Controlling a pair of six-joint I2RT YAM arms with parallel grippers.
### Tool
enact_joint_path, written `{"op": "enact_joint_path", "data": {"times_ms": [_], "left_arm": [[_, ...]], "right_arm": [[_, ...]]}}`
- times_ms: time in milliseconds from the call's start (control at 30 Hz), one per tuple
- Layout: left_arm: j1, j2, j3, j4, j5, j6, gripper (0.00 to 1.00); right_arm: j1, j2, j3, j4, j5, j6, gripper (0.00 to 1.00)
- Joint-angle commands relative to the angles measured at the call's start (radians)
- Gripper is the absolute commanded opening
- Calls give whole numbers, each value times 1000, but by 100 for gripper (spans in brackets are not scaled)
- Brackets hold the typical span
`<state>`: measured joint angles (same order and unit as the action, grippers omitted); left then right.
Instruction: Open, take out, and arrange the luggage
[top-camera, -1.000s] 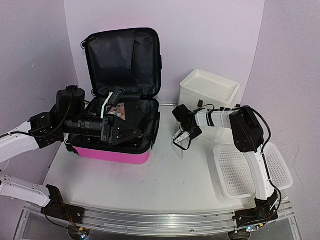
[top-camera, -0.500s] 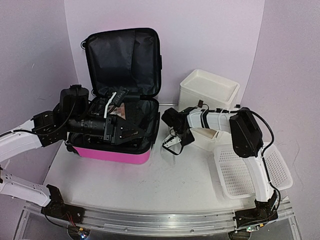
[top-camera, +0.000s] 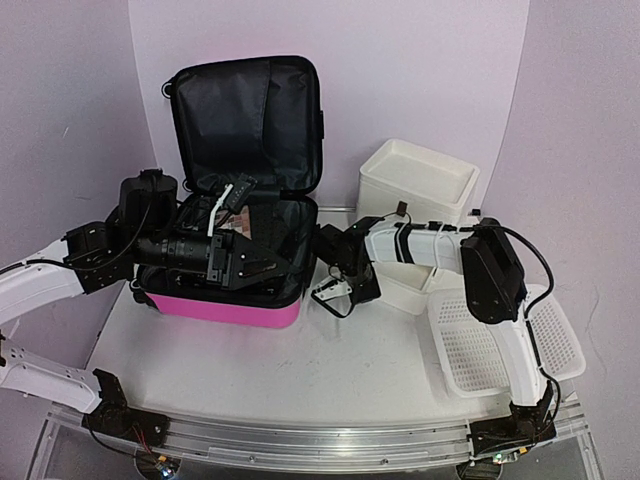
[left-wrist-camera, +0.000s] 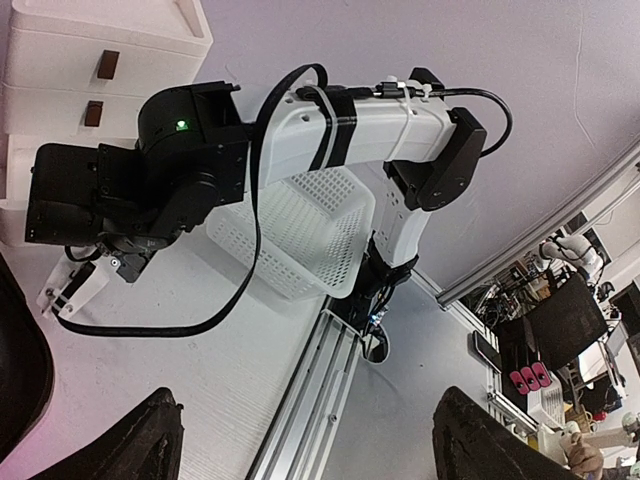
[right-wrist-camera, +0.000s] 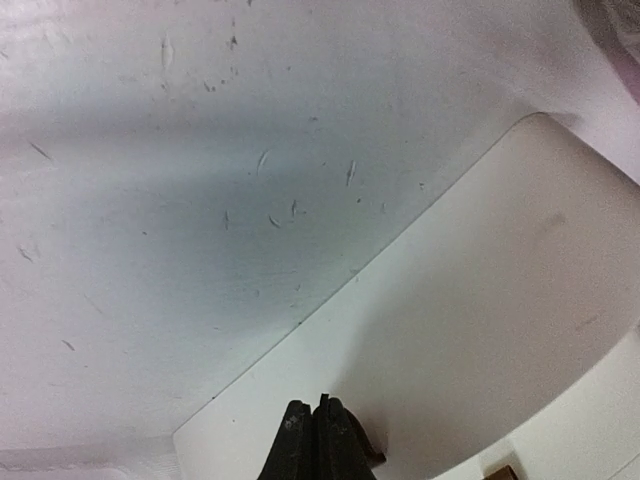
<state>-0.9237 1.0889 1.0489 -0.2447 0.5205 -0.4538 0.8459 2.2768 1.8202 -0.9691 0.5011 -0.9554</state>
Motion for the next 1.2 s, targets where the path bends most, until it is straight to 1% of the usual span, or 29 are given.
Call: {"op": "enact_joint_path", "data": {"times_ms": [0, 167, 200, 233, 267, 333, 367, 400, 433, 567, 733, 800, 833, 867, 900, 1033, 1167], "left_arm": [[-3, -29, 35, 31, 1, 1, 86], [-3, -34, 27, 31, -3, 1, 86], [-2, -35, 24, 31, -6, 1, 86], [-3, -36, 23, 32, -9, 1, 86], [-3, -36, 22, 32, -13, 2, 86], [-3, -37, 22, 30, -23, 6, 87], [-3, -37, 23, 28, -32, 11, 87], [-3, -36, 24, 22, -41, 17, 87], [-3, -35, 27, 11, -48, 23, 87], [-1, -39, 37, -53, -108, 55, 87], [5, -49, 62, -220, -327, 122, 90], [27, -46, 74, -285, -422, 133, 92], [50, -40, 86, -317, -454, 136, 94], [109, -28, 99, -345, -461, 135, 95], [168, -6, 113, -375, -439, 132, 95], [409, 93, 167, -387, -256, 140, 95], [549, 307, 302, -399, -237, 143, 96]], "right_arm": [[63, -91, 33, -61, -79, 139, 0], [90, -79, 26, -81, -76, 212, 0], [91, -79, 25, -83, -77, 231, 2], [92, -82, 21, -83, -81, 251, 7], [91, -89, 16, -83, -91, 270, 16], [91, -116, 8, -84, -120, 317, 55], [91, -135, -3, -84, -144, 342, 68], [91, -160, -12, -83, -166, 366, 93], [91, -184, -20, -81, -185, 392, 98], [91, -320, -85, -81, -261, 544, 98], [90, -540, -266, -39, -308, 798, 98], [91, -616, -345, -3, -276, 886, 98], [90, -651, -377, 5, -250, 964, 98], [88, -680, -415, 10, -217, 1043, 98], [84, -710, -443, 13, -194, 1100, 98], [73, -809, -546, 37, -193, 1210, 98], [67, -846, -591, 47, -262, 1240, 98]]}}
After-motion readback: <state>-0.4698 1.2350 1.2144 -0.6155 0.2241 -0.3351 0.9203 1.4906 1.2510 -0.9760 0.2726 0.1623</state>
